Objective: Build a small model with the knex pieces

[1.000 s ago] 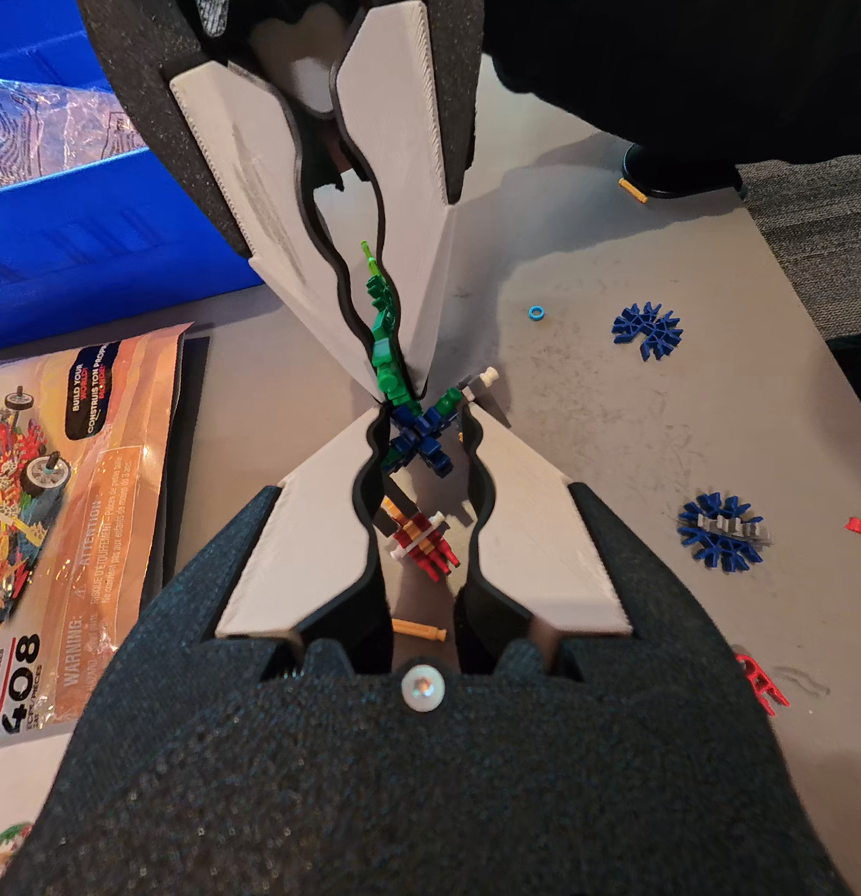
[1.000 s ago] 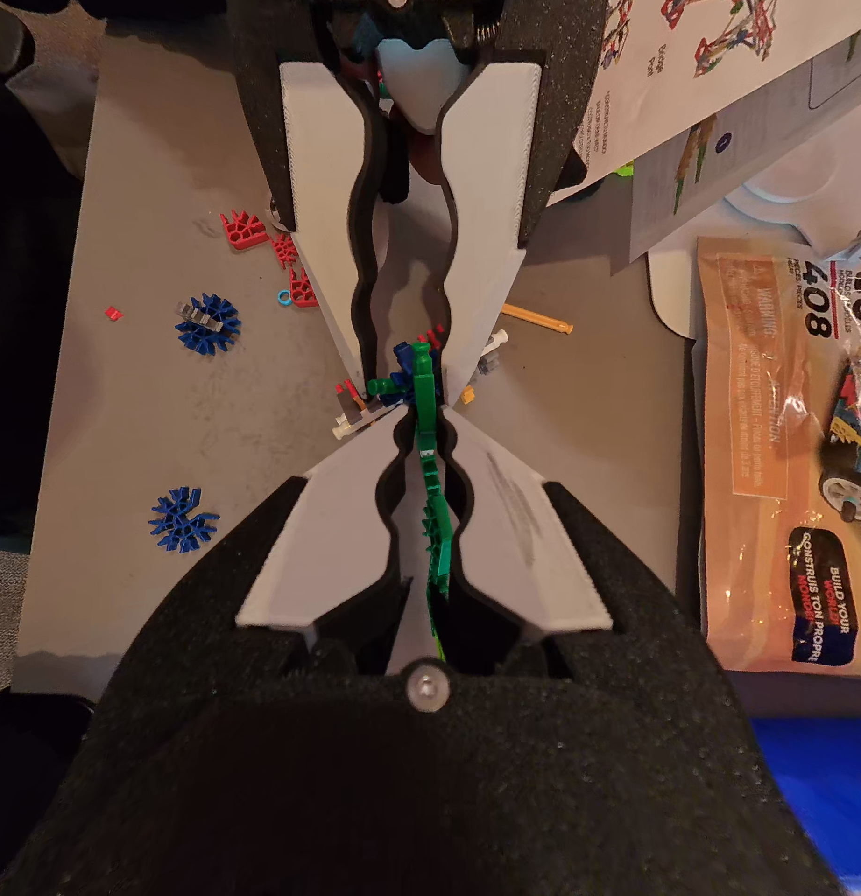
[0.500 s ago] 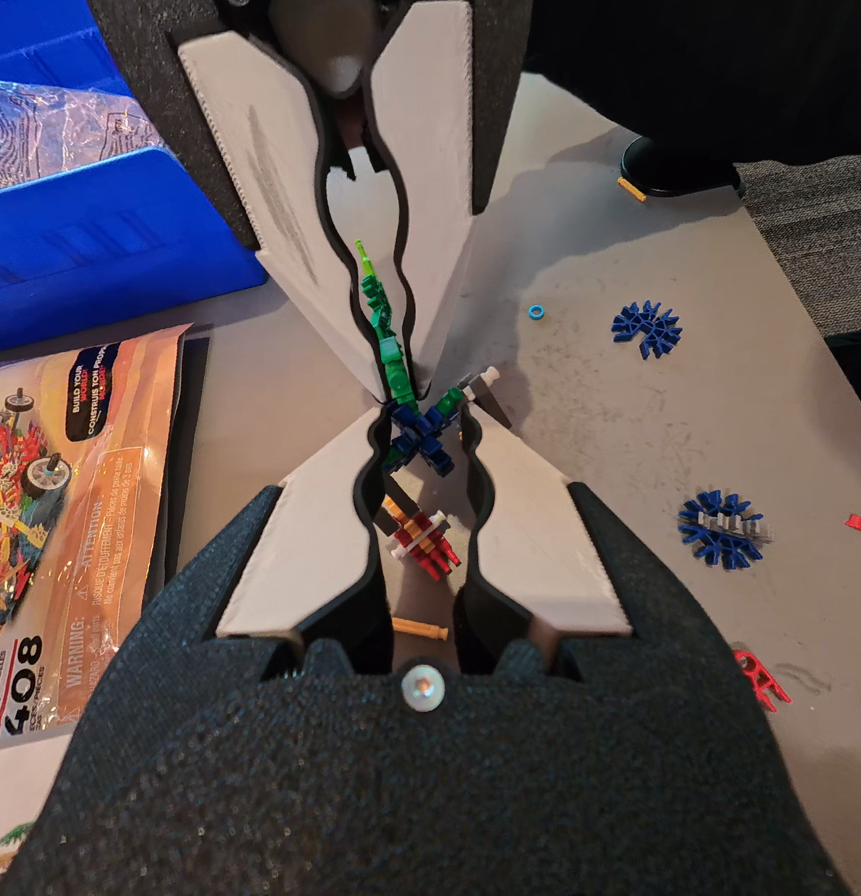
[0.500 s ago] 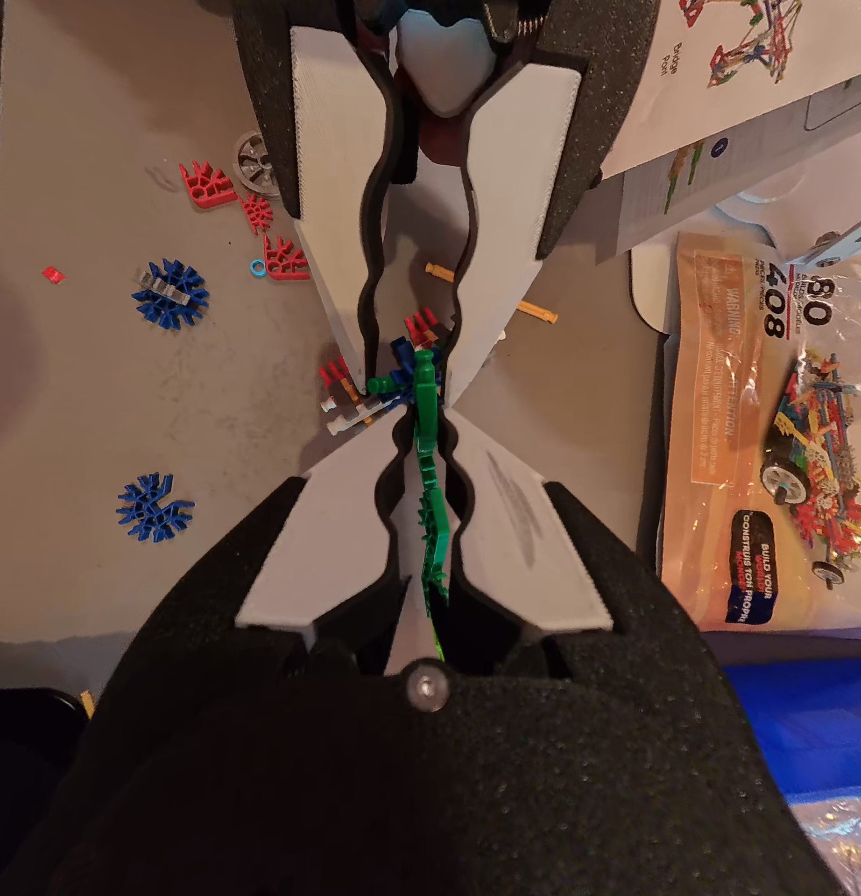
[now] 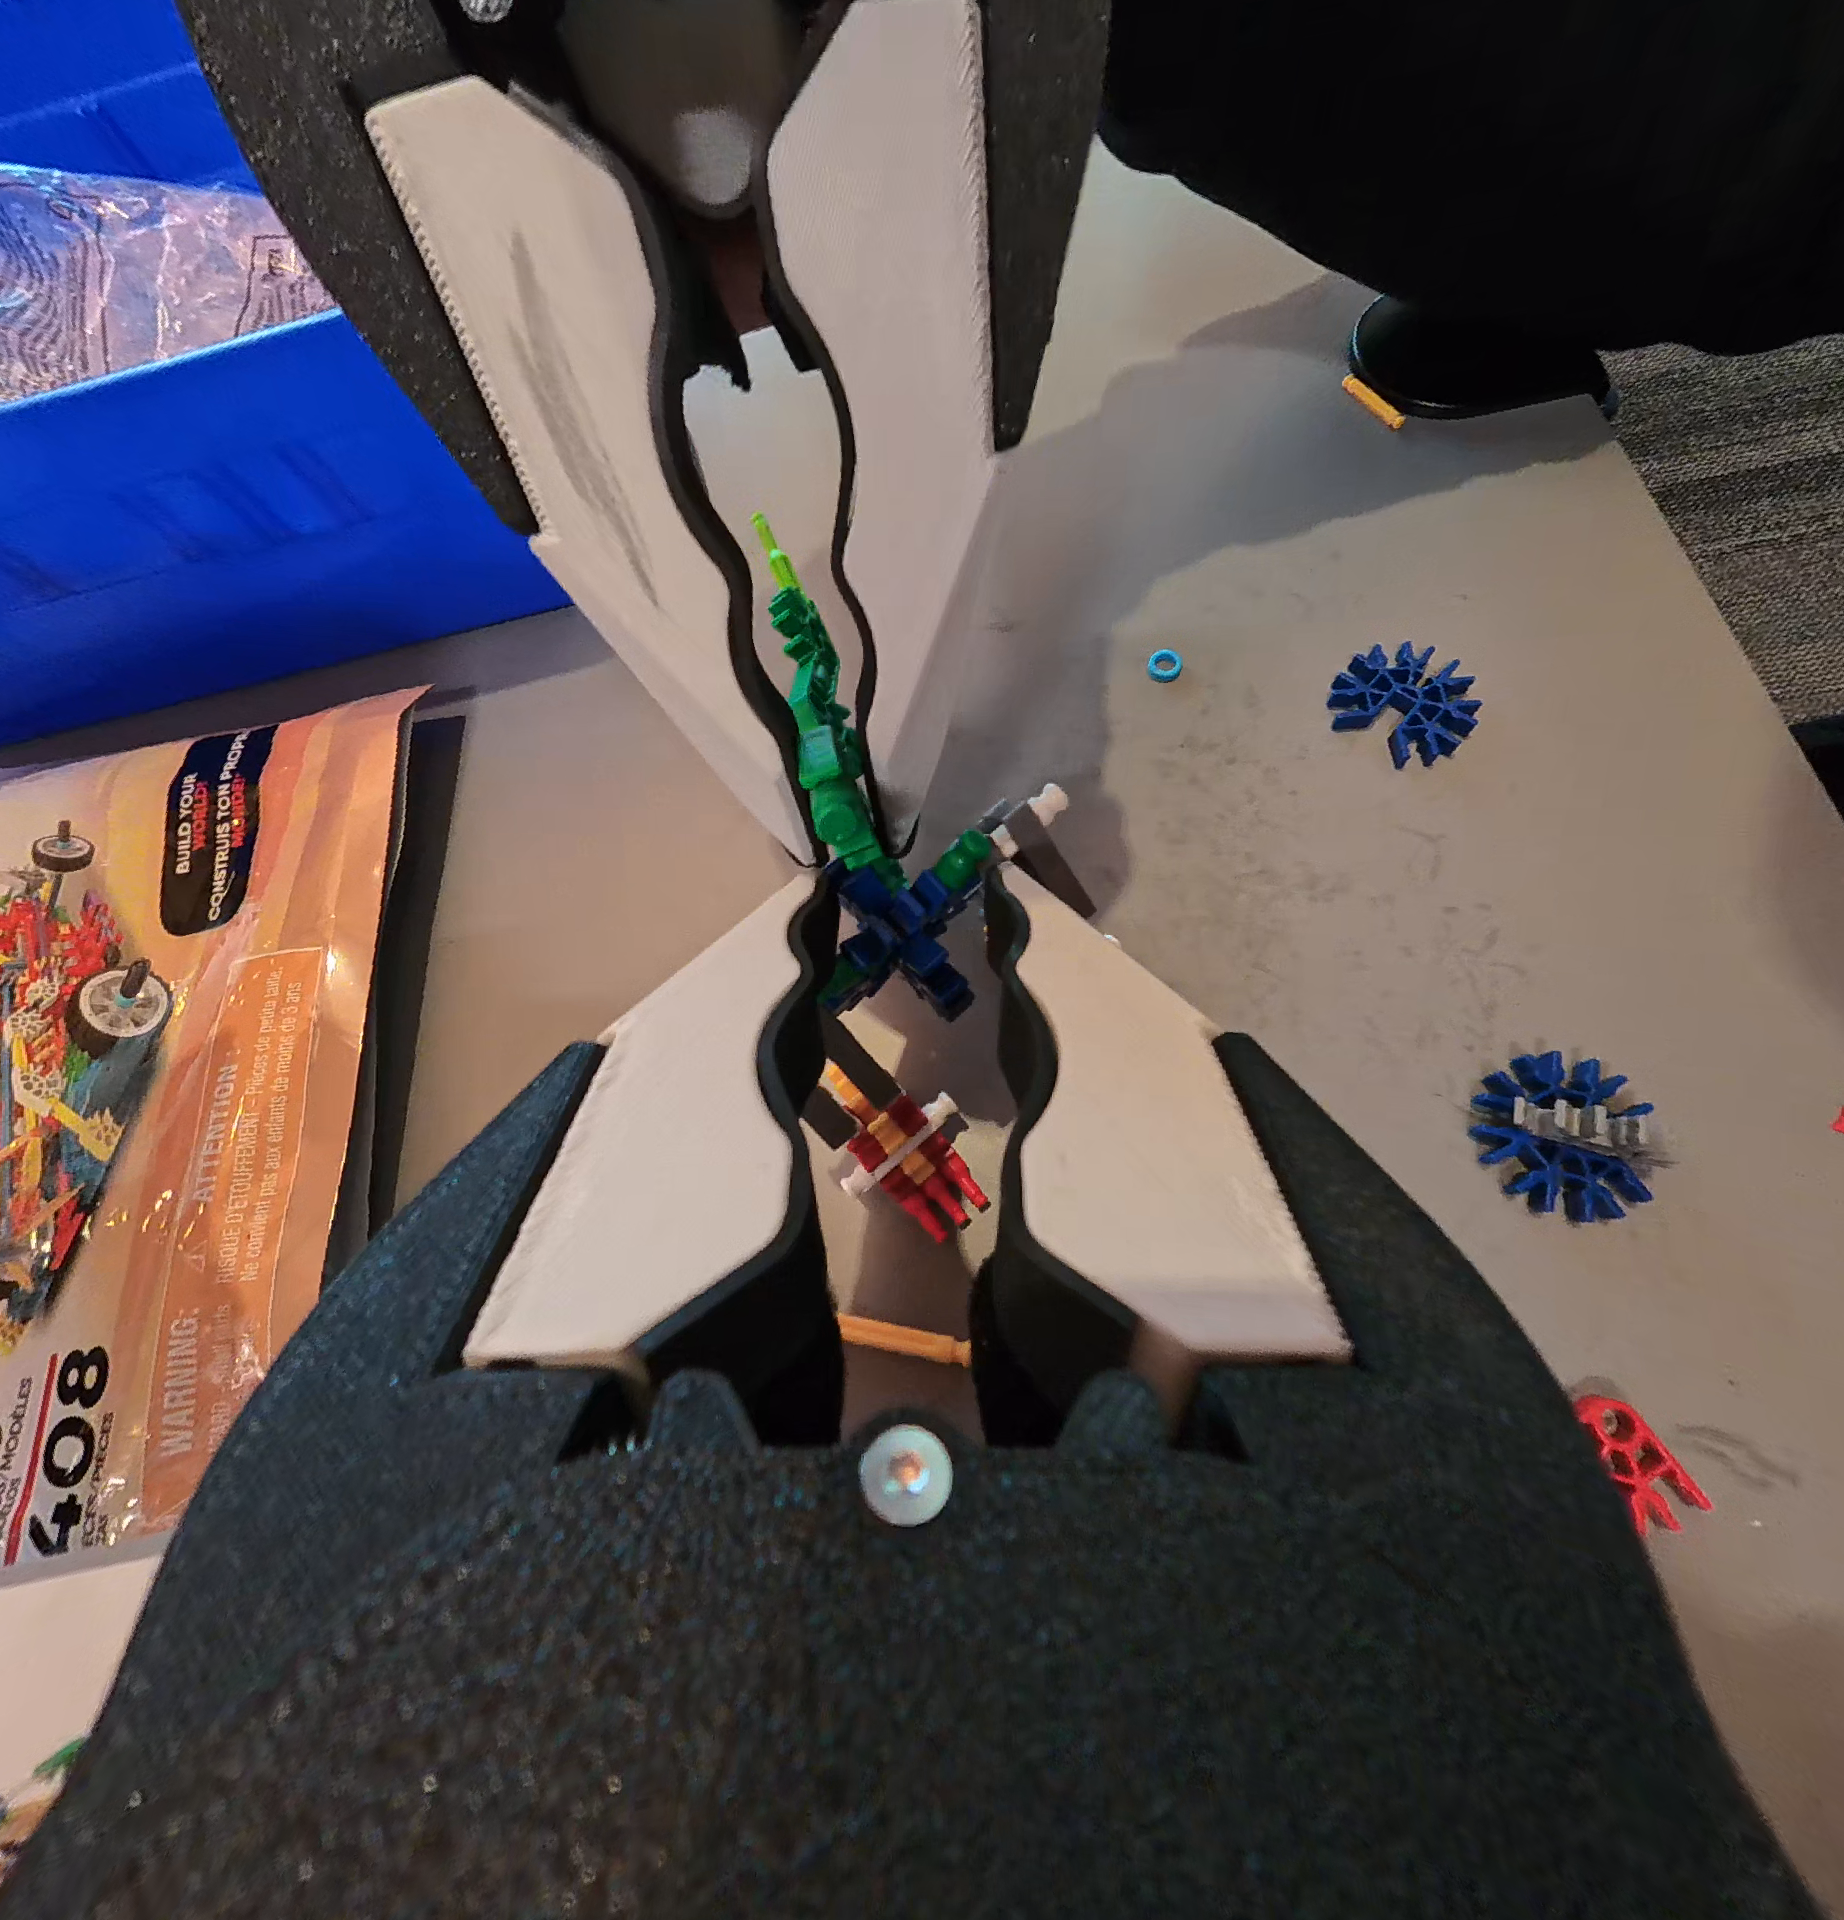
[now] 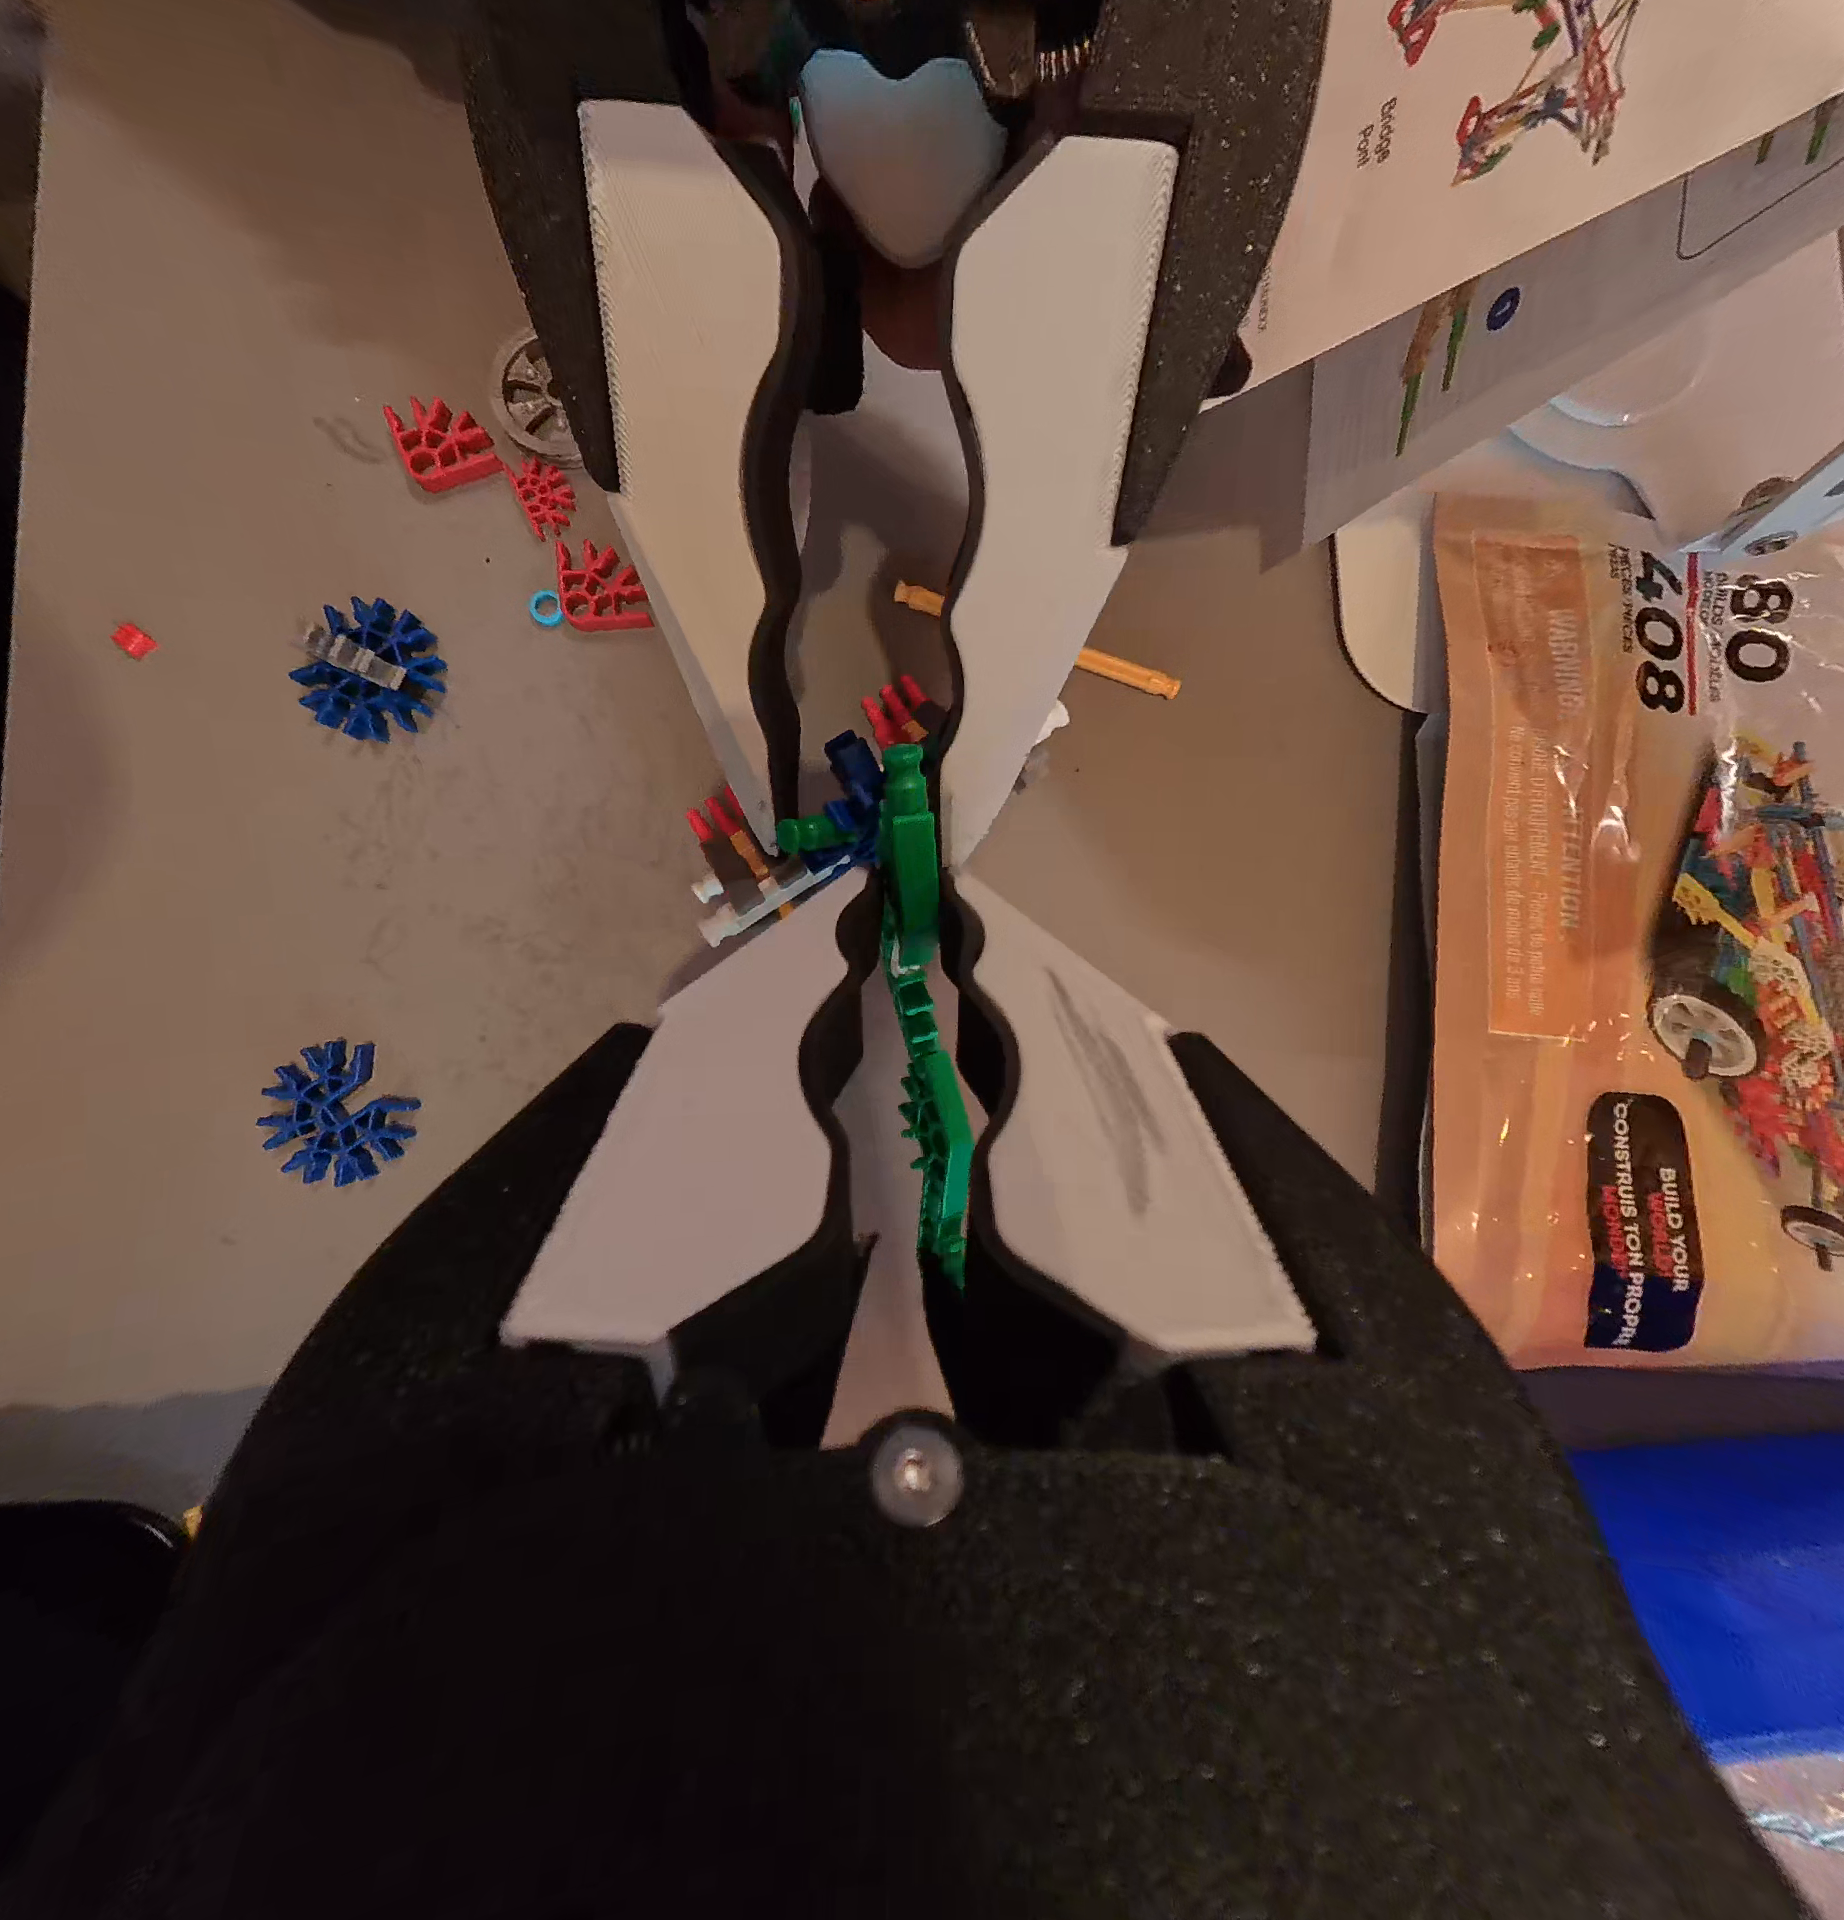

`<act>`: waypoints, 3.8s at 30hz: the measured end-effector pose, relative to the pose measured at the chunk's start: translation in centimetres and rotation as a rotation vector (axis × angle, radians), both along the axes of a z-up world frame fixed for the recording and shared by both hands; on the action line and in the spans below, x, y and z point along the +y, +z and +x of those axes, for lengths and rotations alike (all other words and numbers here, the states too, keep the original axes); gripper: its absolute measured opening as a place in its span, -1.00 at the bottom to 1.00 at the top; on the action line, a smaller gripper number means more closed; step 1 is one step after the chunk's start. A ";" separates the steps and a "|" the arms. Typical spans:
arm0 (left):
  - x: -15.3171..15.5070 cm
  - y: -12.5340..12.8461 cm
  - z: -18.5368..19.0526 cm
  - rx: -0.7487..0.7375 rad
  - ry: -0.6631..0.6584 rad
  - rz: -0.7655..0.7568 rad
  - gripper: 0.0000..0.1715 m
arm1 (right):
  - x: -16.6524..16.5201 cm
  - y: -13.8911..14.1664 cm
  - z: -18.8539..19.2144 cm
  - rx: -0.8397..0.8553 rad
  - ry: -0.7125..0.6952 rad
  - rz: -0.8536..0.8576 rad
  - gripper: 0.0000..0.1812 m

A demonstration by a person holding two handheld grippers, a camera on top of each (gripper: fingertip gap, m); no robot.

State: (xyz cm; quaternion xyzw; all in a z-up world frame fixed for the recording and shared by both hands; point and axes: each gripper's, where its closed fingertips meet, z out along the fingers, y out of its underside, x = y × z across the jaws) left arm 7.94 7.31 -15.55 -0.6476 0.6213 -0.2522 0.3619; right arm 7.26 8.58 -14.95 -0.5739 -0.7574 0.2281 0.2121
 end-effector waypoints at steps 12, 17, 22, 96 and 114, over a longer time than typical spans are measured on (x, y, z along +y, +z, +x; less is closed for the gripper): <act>-0.2 0.0 0.1 0.000 -0.013 -0.004 -0.69 | -0.3 0.1 0.1 0.050 0.000 -0.125 -0.90; 0.2 0.0 -0.1 -0.003 0.011 -0.004 -0.69 | 0.1 0.0 -0.1 0.037 -0.038 -0.084 -0.89; 0.6 0.0 -0.2 -0.014 0.030 -0.010 -0.70 | 0.5 0.0 -0.3 0.050 -0.065 -0.040 -0.89; 1.0 0.1 -0.3 -0.070 0.028 -0.049 -0.72 | 1.3 -0.1 -1.1 0.141 0.010 0.043 -0.86; 0.6 0.8 -0.7 -0.067 -0.023 -0.023 -0.60 | 1.8 -0.6 1.0 0.114 -0.061 0.009 -0.74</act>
